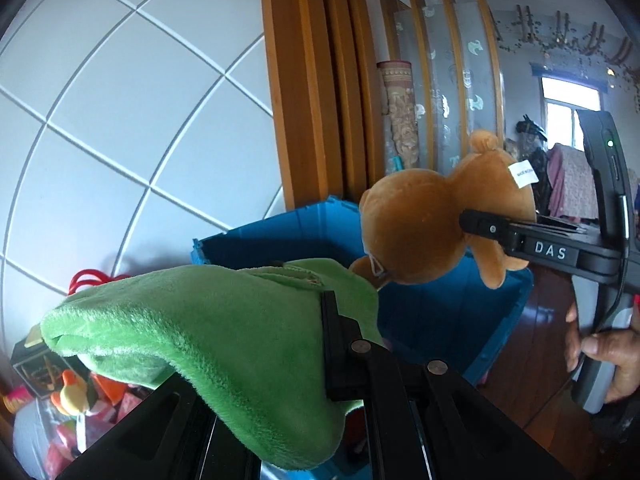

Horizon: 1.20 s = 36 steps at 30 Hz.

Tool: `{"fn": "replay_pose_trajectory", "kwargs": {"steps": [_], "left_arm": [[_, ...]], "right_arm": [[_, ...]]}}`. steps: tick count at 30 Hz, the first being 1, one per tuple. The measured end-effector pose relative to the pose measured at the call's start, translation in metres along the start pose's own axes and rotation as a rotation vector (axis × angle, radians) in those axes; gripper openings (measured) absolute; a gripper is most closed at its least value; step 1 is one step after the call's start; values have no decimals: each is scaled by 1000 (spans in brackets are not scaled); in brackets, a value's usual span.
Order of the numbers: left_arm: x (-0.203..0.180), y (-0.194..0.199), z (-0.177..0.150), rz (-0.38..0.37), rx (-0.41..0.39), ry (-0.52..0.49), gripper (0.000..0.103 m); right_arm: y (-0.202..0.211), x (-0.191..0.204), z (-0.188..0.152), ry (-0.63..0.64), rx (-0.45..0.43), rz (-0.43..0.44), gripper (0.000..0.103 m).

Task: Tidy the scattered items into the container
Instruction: 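Carry the frog and teddy bear over the crate and release both inside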

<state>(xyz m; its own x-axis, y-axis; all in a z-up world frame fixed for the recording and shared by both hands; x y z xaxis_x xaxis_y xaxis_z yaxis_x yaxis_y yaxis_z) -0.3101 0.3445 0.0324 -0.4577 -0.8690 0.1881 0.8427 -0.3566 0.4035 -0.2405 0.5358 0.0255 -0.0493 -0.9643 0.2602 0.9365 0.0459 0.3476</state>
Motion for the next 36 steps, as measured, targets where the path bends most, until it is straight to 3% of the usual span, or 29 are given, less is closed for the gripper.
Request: {"fn": "replay_pose_trajectory", "kwargs": {"steps": [7,8,9,11,12,14,20,25,31,34,36], "left_arm": [[-17,-54,26,24,56,40,11],[-16,-60,28,29,65,52,18],[-16,-67,30,34,79,66,26],[-15,-75,34,57,85,95,85],[-15,-76,35,80,71,105,91],[-16,-76,39,98,47,102,93],[-29,-80,42,124,56,50,96],[-41,-80,44,104,61,12,98],[-49,-78,43,89,65,-19,100],[-54,-81,38,46,103,-39,102],[-54,-79,37,66,93,-51,102]], "right_arm": [[-53,-49,8,-29,64,-33,61],[-60,-53,9,-33,74,-33,61],[-66,-56,10,-40,84,-28,62],[-77,-62,12,-58,104,-14,66],[-81,-64,13,-68,116,-7,67],[-90,-68,15,-90,142,5,68],[-80,-63,26,-65,76,6,78],[-73,-62,32,-67,33,8,78],[-72,-68,33,-86,31,3,78],[-71,-68,32,-93,40,7,78],[-71,-67,30,-98,47,15,78]]}}
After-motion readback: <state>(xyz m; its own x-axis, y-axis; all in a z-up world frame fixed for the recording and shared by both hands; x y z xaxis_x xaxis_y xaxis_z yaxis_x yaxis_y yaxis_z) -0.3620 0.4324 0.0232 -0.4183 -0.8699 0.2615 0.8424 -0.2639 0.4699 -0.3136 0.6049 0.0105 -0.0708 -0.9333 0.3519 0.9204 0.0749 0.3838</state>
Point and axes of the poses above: each gripper's, at about its wrist camera, not at the fingertips, and y roughly against the way its jaws point, x to its left, z to its top, the point moved 3 cm from there along -y, roughly the way its jaws point, and after that the axes turned 14 degrees about z, right-handed, at the moved point
